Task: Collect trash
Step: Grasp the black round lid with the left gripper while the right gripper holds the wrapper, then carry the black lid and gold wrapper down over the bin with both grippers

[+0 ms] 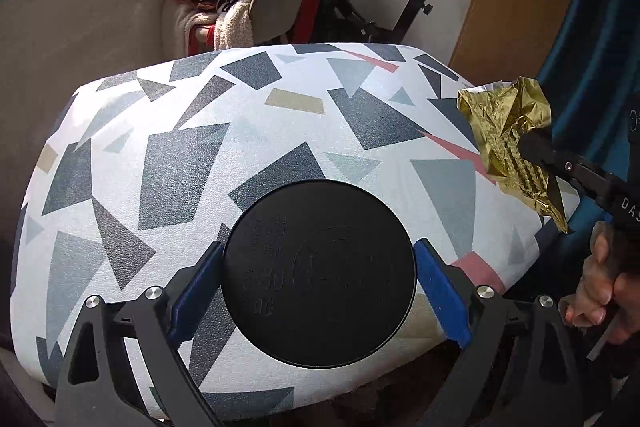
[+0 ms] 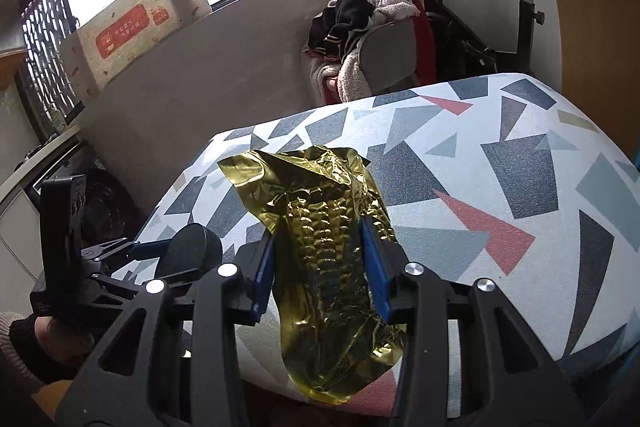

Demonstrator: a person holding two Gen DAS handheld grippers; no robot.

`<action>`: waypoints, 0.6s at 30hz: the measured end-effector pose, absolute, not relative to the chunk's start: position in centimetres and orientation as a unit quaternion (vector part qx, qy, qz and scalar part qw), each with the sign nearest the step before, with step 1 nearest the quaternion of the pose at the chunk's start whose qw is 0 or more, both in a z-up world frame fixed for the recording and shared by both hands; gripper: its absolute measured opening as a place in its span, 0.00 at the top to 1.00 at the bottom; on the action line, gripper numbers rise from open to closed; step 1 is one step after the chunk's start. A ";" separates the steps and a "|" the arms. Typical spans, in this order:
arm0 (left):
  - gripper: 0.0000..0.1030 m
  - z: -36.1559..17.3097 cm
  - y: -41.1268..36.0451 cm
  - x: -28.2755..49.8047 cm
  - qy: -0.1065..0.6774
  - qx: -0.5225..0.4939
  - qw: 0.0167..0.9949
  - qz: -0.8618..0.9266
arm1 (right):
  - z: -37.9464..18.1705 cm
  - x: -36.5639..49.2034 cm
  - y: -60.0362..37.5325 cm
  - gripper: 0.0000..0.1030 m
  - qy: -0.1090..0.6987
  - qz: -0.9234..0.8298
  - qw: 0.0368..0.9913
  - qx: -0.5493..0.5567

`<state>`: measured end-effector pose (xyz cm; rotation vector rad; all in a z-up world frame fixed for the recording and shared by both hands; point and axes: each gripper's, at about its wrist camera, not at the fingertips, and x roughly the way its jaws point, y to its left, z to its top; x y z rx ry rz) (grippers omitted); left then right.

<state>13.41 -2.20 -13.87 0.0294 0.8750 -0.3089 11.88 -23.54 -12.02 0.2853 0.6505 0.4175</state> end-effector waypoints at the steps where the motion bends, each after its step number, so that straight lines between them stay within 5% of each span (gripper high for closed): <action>1: 0.12 -13.9 -1.8 12.2 0.422 0.009 0.894 -0.151 | -12.0 11.3 -23.3 0.59 0.318 0.204 0.915 0.139; 18: 0.11 -16.9 -2.6 1.3 0.445 0.000 0.873 -0.199 | -12.0 5.0 -21.1 0.59 0.332 0.212 0.911 0.125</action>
